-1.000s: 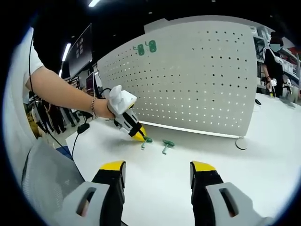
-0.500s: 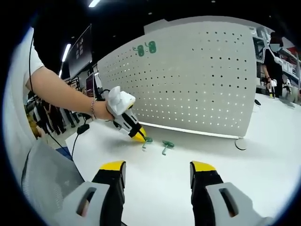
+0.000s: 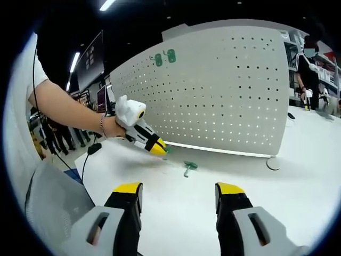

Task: Insert the hook assembly into the mounting plate slot until the hook locks in place.

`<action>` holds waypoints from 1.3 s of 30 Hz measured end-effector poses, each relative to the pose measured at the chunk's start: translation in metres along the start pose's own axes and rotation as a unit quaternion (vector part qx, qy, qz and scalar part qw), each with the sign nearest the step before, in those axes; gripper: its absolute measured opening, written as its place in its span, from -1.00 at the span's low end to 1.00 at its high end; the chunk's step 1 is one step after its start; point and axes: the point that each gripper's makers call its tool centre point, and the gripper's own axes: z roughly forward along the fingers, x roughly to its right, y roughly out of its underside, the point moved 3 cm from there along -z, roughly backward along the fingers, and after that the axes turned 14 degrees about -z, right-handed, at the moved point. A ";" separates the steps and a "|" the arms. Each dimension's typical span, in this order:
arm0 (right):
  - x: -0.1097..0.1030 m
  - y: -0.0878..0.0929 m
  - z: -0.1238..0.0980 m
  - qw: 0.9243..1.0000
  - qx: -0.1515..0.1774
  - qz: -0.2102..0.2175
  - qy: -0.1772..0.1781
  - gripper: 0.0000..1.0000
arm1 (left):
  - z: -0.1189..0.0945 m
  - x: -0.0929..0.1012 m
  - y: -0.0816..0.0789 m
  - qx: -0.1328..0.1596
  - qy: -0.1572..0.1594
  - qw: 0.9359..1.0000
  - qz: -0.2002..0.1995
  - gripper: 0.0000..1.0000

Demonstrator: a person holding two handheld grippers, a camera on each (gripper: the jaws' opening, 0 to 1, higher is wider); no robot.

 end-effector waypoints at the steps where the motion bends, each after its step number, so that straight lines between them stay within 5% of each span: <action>1: 0.000 0.000 0.000 1.000 0.000 0.000 0.000 0.06 | -0.001 0.000 -0.001 0.004 -0.002 1.000 0.002 -0.94; 20: -0.006 -0.007 0.003 1.000 0.013 0.000 -0.009 0.06 | -0.035 0.002 -0.016 0.079 -0.049 0.995 -0.026 -0.95; 39: -0.010 -0.017 0.003 0.999 0.030 -0.004 -0.012 0.06 | -0.071 0.012 -0.034 0.170 -0.083 0.981 -0.051 -0.94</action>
